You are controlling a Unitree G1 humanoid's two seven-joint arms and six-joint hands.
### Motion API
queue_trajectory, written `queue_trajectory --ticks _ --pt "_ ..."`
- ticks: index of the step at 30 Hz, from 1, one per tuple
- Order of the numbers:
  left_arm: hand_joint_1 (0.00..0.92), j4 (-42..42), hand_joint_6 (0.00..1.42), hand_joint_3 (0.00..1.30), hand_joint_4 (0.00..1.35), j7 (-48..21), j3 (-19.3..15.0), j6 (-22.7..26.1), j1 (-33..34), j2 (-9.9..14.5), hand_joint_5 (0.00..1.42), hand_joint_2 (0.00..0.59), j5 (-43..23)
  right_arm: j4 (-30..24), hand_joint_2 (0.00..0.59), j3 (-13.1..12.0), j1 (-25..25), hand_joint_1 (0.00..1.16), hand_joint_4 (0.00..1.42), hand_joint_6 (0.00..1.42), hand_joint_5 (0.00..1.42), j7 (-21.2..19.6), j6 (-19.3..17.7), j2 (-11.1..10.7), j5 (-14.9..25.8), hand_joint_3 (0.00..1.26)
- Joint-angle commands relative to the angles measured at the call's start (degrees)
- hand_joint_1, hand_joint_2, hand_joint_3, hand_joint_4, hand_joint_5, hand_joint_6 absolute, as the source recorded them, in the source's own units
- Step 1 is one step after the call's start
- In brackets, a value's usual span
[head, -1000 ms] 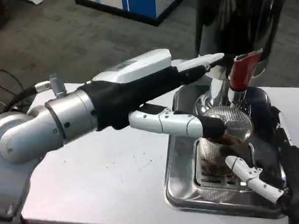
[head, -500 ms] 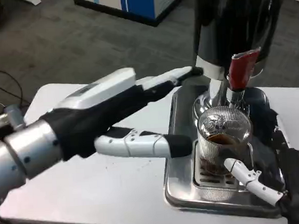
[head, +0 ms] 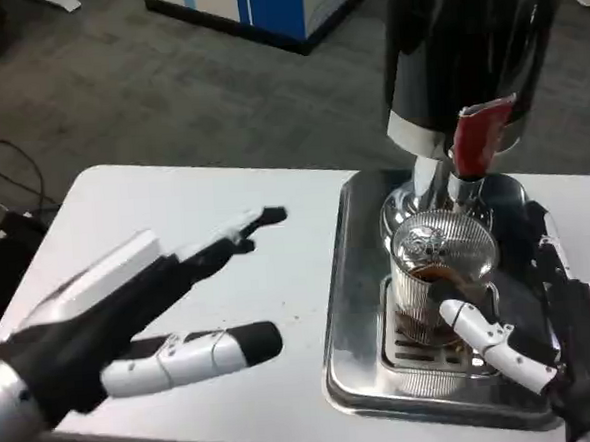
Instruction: Grasp the cup under the faucet to collect the drink, then remove the cup.
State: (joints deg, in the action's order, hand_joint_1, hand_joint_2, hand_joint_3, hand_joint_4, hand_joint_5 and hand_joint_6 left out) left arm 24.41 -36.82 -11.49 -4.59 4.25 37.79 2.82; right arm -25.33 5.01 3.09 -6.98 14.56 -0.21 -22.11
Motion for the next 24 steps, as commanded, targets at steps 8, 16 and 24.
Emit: queue_trajectory --ticks 8,16,24 --pt "0.0 2.1 0.04 0.07 0.0 1.0 -3.7 -1.0 -12.0 0.4 0.09 0.053 -0.2 4.8 0.218 2.1 -2.6 0.65 0.0 0.0 0.12 -1.8 0.8 2.0 -1.4 0.0" --pt "0.0 4.5 0.04 0.07 0.0 0.9 -4.2 -0.2 -18.0 0.1 0.09 0.053 -0.2 9.2 0.21 2.9 -6.1 0.66 0.0 0.0 0.09 -4.8 2.0 4.3 -2.2 0.0" --pt "0.0 5.0 0.04 0.07 0.0 0.6 -7.0 -0.2 -22.6 0.5 0.09 0.053 -1.2 13.8 0.209 3.1 -9.9 0.66 0.0 0.0 0.08 -8.3 3.1 5.9 -1.2 0.0"
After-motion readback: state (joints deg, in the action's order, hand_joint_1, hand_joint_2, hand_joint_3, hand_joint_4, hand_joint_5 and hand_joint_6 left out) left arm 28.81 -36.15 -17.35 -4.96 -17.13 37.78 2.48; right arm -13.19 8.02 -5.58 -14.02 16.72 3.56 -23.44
